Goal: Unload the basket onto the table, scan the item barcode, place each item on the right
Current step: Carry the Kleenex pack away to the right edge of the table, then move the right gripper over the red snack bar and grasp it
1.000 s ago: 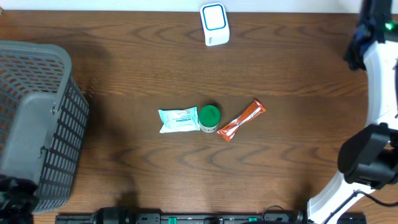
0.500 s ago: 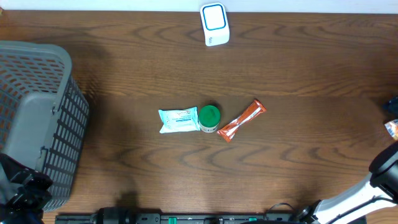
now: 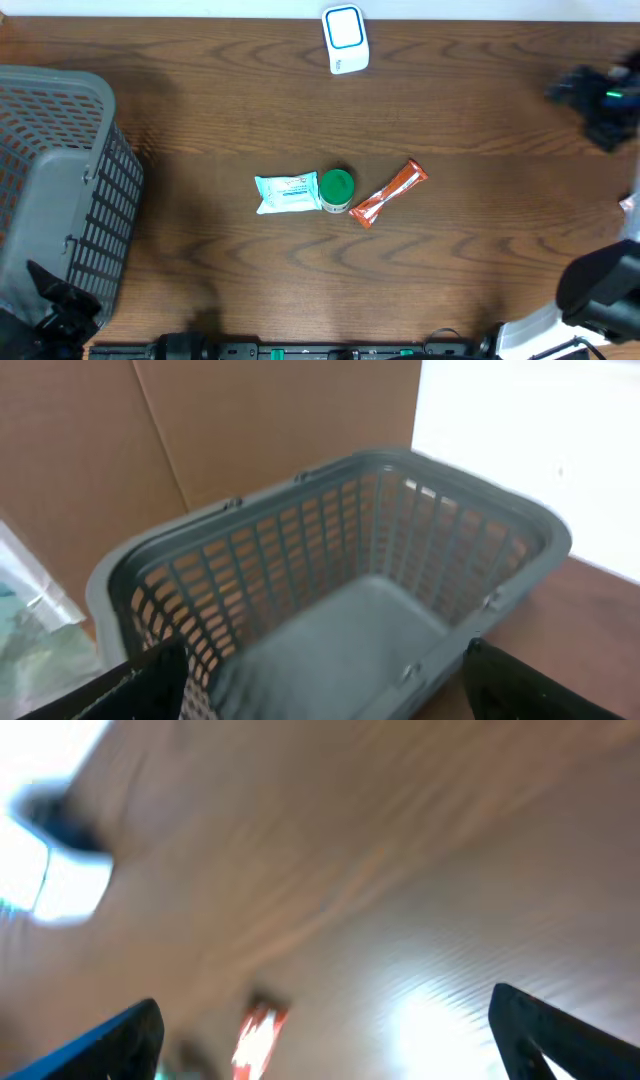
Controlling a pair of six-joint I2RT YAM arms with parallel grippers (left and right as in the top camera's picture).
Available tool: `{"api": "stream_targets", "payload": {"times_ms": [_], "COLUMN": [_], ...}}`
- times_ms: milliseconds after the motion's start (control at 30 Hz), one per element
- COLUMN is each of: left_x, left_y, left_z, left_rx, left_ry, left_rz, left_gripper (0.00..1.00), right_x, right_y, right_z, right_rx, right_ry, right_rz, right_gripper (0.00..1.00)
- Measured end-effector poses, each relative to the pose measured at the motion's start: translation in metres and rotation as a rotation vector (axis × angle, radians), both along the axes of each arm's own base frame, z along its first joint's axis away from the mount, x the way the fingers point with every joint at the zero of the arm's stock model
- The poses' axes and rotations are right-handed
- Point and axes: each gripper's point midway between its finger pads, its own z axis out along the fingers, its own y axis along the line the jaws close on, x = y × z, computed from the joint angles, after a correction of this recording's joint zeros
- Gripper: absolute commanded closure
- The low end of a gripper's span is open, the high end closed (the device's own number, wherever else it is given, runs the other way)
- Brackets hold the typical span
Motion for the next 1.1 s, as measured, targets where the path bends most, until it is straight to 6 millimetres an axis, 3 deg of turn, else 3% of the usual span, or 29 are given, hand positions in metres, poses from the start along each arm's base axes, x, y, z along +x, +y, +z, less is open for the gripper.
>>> {"api": "stream_targets", "payload": {"times_ms": [167, 267, 333, 367, 400, 467, 500, 533, 833, 967, 1100], "left_x": [-0.004, -0.005, -0.007, -0.008, -0.008, -0.01, -0.01, -0.009, -0.002, -0.002, -0.001], "left_y": [0.0, -0.001, -0.001, -0.001, -0.001, -0.001, -0.002, -0.004, -0.026, -0.029, -0.031], "left_z": [-0.01, -0.014, -0.018, -0.02, -0.021, -0.024, -0.026, -0.028, -0.049, -0.053, -0.053], "left_rx": [-0.004, -0.006, -0.007, -0.008, -0.009, -0.012, -0.014, -0.021, -0.095, -0.106, -0.11], "left_ry": [0.05, 0.072, 0.093, 0.102, 0.109, 0.126, 0.135, 0.142, 0.206, 0.22, 0.22], "left_rz": [0.0, -0.001, -0.001, -0.001, -0.001, -0.005, -0.009, -0.023, -0.167, -0.185, -0.193], "left_gripper": [0.12, 0.12, 0.12, 0.12, 0.12, 0.12, 0.12, 0.12, 0.12, 0.12, 0.12], "right_x": [-0.016, -0.037, -0.052, -0.058, -0.063, -0.069, -0.069, -0.069, -0.042, -0.045, -0.053], "right_y": [0.107, 0.152, 0.177, 0.188, 0.197, 0.217, 0.225, 0.233, 0.265, 0.274, 0.284], "right_z": [-0.037, -0.066, -0.082, -0.089, -0.094, -0.105, -0.109, -0.112, -0.116, -0.12, -0.14], "right_rx": [0.048, 0.033, 0.025, 0.02, 0.016, 0.017, 0.019, 0.026, 0.093, 0.083, 0.058], "right_ry": [0.136, 0.224, 0.274, 0.289, 0.303, 0.314, 0.308, 0.303, 0.222, 0.233, 0.29], "right_rz": [0.261, 0.384, 0.452, 0.476, 0.487, 0.481, 0.472, 0.451, 0.211, 0.164, 0.147], "right_gripper": [0.02, 0.03, 0.14, 0.3, 0.36, 0.36, 0.27, 0.24, 0.35, 0.34, 0.33]}}
